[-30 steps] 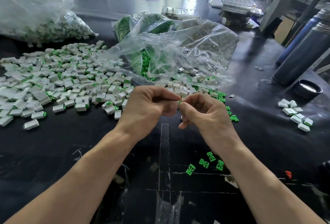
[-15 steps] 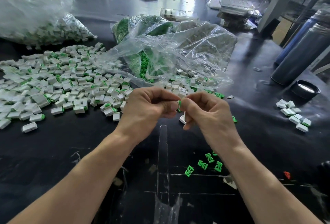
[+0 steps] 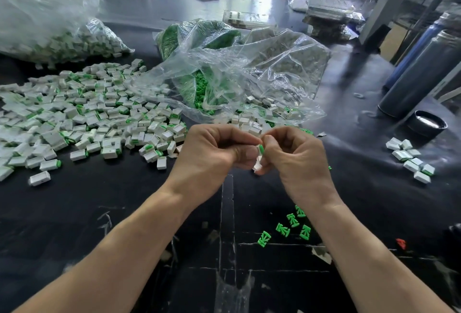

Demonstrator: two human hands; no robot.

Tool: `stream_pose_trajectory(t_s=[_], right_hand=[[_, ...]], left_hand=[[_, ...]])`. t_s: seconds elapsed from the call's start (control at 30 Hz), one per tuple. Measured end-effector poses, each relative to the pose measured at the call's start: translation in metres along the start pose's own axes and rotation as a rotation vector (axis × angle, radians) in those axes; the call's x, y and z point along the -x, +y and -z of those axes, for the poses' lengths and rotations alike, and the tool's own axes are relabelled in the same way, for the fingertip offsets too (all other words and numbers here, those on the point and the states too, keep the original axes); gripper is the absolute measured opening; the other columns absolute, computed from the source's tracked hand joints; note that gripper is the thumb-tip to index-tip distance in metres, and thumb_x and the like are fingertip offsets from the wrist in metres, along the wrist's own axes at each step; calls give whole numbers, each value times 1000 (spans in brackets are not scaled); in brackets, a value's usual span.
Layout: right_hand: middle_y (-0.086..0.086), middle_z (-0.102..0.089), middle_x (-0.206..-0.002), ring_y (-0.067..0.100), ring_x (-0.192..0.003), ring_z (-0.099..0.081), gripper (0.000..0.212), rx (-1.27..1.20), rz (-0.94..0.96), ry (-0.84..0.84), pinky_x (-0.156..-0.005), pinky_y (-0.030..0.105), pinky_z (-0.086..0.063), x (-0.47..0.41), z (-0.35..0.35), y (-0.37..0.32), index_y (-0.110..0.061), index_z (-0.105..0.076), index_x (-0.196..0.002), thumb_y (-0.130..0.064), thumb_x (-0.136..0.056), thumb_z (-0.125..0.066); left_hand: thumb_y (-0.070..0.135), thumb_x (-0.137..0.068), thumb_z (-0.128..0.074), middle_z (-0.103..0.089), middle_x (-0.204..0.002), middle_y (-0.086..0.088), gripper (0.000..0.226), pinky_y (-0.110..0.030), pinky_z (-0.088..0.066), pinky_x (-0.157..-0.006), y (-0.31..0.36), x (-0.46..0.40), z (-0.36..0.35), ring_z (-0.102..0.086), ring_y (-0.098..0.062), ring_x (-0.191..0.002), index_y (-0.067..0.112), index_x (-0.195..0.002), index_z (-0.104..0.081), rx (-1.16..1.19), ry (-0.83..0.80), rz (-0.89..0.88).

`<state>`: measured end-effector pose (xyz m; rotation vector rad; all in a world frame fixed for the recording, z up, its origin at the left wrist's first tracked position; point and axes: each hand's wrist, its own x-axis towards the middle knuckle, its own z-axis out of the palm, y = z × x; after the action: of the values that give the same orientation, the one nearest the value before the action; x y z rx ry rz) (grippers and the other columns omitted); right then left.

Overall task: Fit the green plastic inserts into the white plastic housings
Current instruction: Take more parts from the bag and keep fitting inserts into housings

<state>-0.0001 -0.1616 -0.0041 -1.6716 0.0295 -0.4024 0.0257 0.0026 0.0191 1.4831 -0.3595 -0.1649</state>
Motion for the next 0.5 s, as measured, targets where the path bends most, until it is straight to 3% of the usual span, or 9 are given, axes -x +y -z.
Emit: stream_pose_trajectory(t_s=[0.13,0.23,0.33,0.5], right_hand=[[8,-73,-75,25,-57,-68,8,-49,-15,-33,-60,47,-63,0,6,-4,-7,-73,-94,-11,-99,-68],[7,-74,-76,22,-59,-69,8,-9,19,-74,-57,28,-57,5,-2,-6,-12,-74,-92,-10,-98,-70],[1,-73,-71,18,-59,-68,7,8,28,-76,-57,20,-54,7,-6,-6,-13,-75,-92,-9,-97,-71],[1,-74,-72,19,-60,-70,11,108,32,-87,-58,26,-57,6,-4,-7,-22,-75,-89,-14,-95,-75]], left_hand=[[-5,-81,-77,-78,-77,-5,15,-24,-61,-66,-2,-4,1,-74,-15,-68,10,-82,-79,40,125,27],[-3,-80,-78,-78,-79,-6,15,-23,-61,-66,-2,-5,5,-75,-16,-70,11,-83,-79,37,125,24],[-2,-80,-79,-78,-79,-3,16,-21,-59,-66,-2,-4,4,-75,-13,-71,13,-83,-78,-15,114,5],[-6,-80,-79,-78,-82,-1,18,-19,-58,-69,-4,-4,6,-75,-12,-77,10,-87,-79,-159,103,-46]])
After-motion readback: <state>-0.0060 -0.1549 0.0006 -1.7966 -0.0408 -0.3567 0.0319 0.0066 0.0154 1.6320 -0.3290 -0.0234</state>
